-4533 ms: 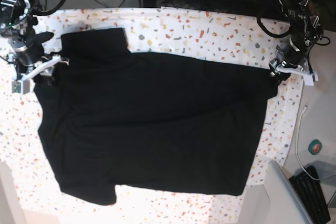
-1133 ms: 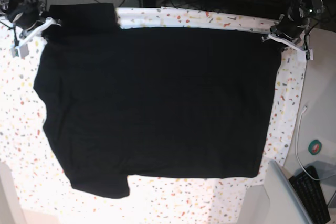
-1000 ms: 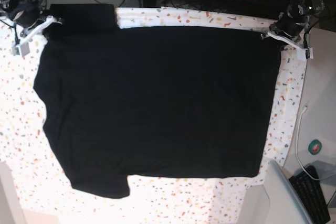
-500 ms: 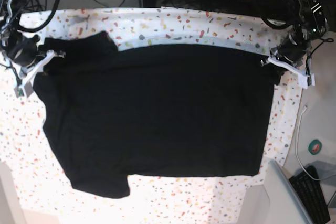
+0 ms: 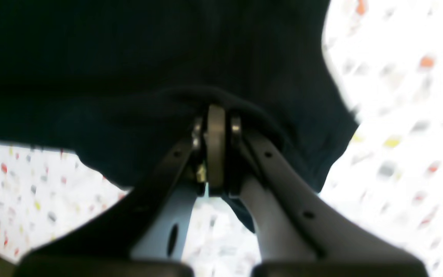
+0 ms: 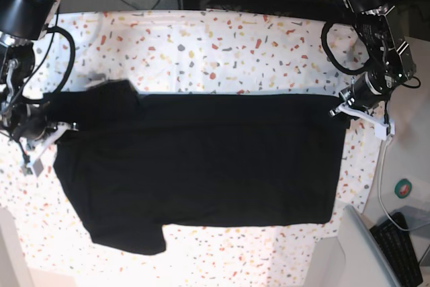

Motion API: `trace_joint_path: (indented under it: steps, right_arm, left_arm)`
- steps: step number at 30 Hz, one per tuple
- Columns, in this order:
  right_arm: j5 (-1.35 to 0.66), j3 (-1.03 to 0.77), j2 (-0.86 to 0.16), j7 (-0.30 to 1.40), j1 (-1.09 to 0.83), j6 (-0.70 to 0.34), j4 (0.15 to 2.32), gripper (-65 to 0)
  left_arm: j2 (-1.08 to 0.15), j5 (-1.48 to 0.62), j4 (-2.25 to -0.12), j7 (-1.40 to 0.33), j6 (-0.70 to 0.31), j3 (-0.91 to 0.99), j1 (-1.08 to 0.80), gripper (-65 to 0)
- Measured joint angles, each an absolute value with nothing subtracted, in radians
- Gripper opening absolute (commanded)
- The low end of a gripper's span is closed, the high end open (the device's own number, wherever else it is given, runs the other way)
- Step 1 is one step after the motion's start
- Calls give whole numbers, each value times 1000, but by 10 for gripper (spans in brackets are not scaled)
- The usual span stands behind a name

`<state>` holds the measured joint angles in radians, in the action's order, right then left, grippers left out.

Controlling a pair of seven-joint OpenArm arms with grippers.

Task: Layout the t-shirt on the table in an organized manner, then fold the t-shirt properly
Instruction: 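Grasp the collar-side edge with both grippers and fold it over the shirt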

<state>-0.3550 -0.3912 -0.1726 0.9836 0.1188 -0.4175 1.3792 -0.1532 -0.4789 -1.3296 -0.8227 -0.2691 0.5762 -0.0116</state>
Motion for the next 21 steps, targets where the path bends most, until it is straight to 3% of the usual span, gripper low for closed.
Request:
trace_joint_path:
  steps: [12,21]
  right_arm:
    - [-357,-303,-207,856,257,-416,1103,-650]
    - [-355,-303,-223,809,273,-417,1043,-650]
  left_arm:
    - [-154,-410,-1177,-748,-268,572,88,-650]
    - [-151,-346,-1146,-746,-268,574,134,-650]
